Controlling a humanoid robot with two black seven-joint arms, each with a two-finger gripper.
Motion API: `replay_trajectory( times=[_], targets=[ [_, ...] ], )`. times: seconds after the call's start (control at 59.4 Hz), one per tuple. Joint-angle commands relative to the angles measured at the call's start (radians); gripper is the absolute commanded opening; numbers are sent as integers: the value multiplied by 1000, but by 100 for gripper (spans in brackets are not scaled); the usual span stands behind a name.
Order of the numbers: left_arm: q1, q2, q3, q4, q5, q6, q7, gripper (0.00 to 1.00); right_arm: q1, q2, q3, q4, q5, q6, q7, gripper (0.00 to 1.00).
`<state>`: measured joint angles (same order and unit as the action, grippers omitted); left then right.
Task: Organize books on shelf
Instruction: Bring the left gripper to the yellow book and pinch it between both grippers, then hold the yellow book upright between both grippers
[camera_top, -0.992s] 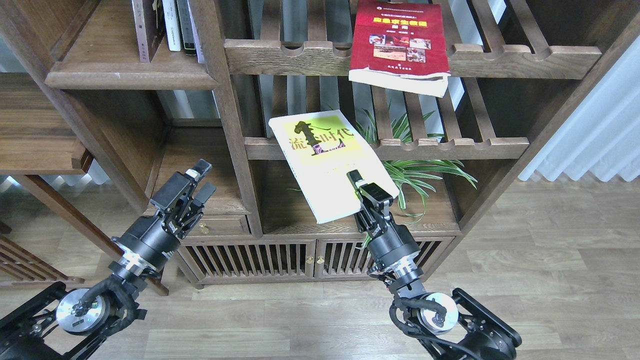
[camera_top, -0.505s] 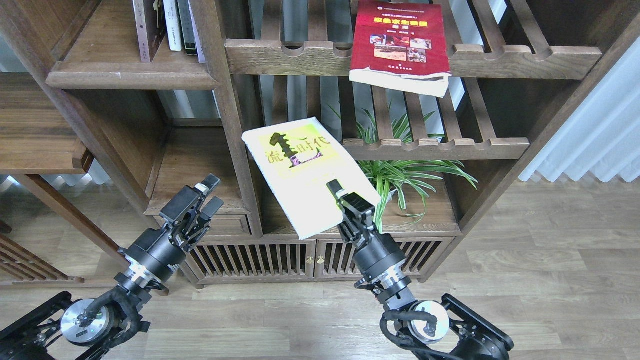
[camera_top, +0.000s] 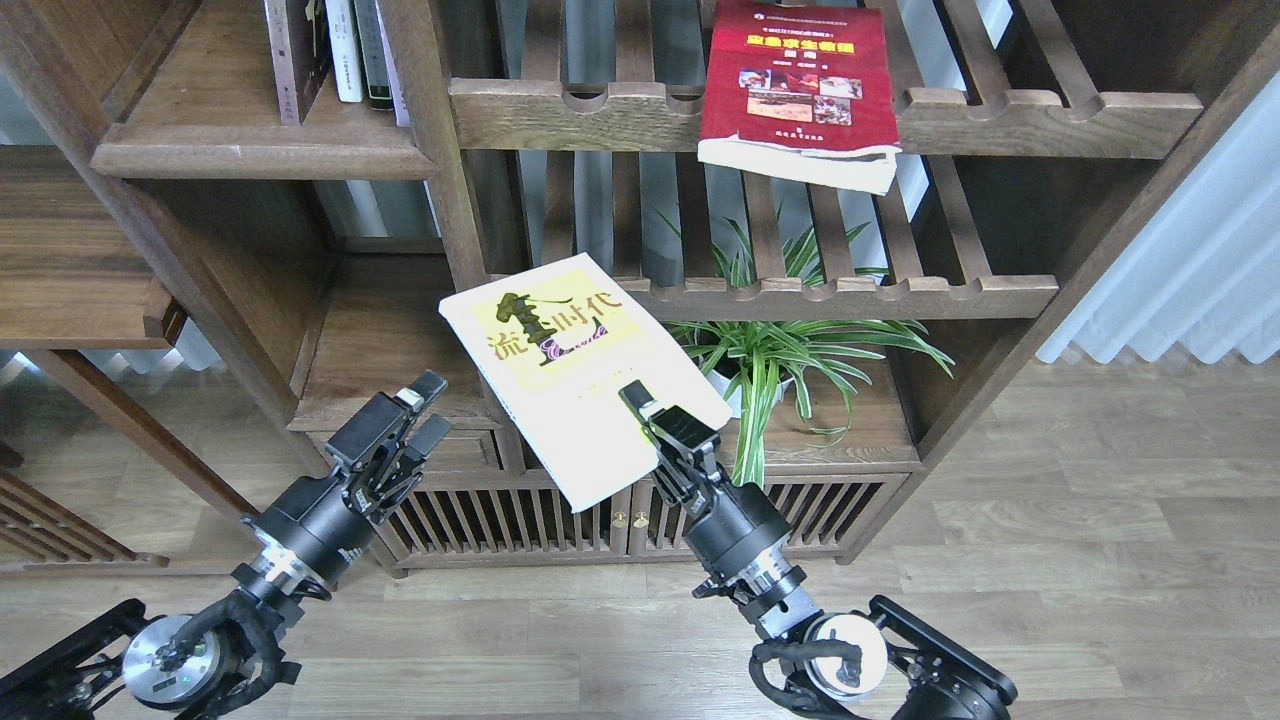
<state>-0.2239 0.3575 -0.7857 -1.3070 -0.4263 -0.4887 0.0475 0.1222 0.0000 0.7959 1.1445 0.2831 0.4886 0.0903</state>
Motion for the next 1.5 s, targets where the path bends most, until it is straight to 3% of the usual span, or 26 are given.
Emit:
replay_trajectory(
  times=[0.0, 0.673, 1.211, 1.295, 1.363, 1.396, 1.48],
  targets=[
    [0, 0, 2, 0, 1, 0, 0, 87, -3, 0, -27, 0, -15, 0, 2, 11],
    [-25, -12, 60, 5, 26, 0, 2, 85, -30, 0, -75, 32, -39, 0, 0, 7],
    [-48, -43, 57, 29, 43, 0, 2, 71, -33, 0, -86, 41, -39, 0, -6, 8],
    [-52, -42, 60, 29, 43, 0, 0, 60, -35, 0, -93, 43, -41, 0, -6, 8],
    [-54, -42, 68, 38, 44, 0, 0, 47, -36, 0, -93, 43, -44, 0, -6, 8],
    [-54, -42, 81, 66, 50, 0, 0, 35, -35, 0, -93, 43, -44, 0, -6, 8],
    [-54, -42, 88, 86, 64, 0, -2, 34, -36, 0, -93, 44, -44, 0, -6, 8]
  ],
)
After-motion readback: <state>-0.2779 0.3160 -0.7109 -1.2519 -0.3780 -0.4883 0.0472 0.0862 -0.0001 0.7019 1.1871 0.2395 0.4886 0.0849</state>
